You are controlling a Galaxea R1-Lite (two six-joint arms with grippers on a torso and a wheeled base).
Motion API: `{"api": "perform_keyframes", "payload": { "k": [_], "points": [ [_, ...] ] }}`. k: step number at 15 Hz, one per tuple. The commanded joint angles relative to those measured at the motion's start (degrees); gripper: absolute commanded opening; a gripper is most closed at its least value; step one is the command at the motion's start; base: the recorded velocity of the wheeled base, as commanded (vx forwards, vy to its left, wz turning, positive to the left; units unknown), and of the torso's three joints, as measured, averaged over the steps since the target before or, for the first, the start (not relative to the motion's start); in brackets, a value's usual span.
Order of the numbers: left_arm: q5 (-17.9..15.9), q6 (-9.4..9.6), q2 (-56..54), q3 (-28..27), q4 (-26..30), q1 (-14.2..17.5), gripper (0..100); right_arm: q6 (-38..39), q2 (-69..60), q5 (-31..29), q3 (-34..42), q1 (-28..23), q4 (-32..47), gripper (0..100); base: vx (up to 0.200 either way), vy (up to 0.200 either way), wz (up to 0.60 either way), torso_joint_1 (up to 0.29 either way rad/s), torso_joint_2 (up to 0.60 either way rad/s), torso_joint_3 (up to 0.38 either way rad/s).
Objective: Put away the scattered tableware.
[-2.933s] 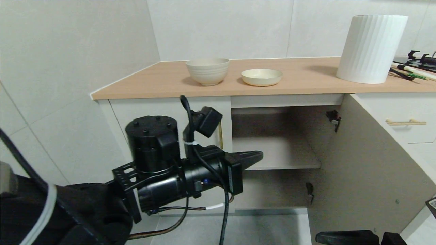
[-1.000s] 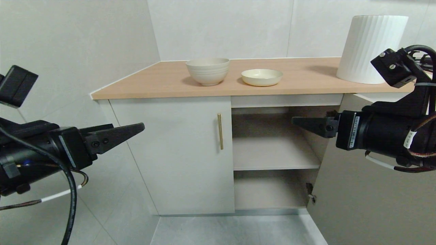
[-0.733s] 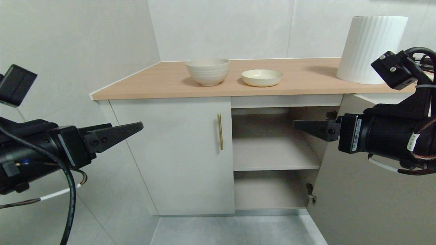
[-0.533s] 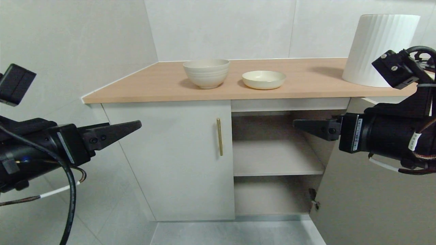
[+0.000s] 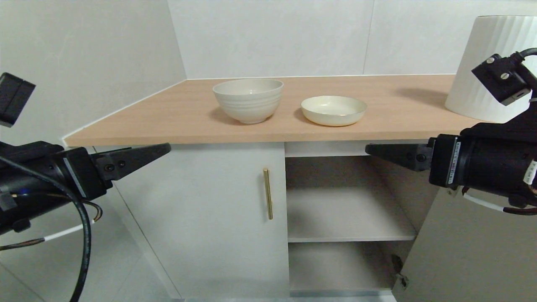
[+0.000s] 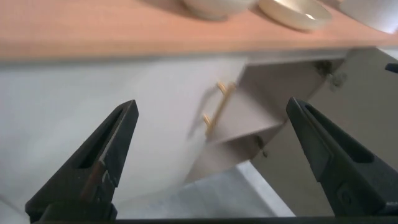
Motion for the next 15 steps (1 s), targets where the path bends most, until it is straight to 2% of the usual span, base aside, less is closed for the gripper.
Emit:
{"api": "perform_keyframes", "payload": {
  "k": [1, 9, 13, 15],
  "points": [
    [-0.1, -0.01, -0.9, 0.0, -0.1, 0.0, 100, -0.1, -2.4, 1.3, 1.4, 0.0, -0.2, 100, 0.0, 0.0, 0.0, 0.0, 0.0, 0.0],
    [-0.3, -0.01, -0.5, -0.1, -0.3, -0.3, 100, -0.6, -2.3, 1.3, 2.1, 0.1, -0.5, 100, 0.0, 0.0, 0.0, 0.001, -0.01, -0.009],
    [-0.7, -0.01, 0.3, -0.4, -0.2, -0.8, 100, -0.6, -2.2, 1.3, 2.2, 0.1, -0.5, 100, 0.0, 0.0, 0.0, 0.074, -0.23, -0.275],
    [-0.7, -0.01, 2.5, -1.0, -0.2, -0.9, 100, -0.6, -1.4, 1.3, 2.1, 0.0, -0.5, 100, 0.0, 0.0, 0.0, 0.139, -0.55, -0.322]
  ]
}}
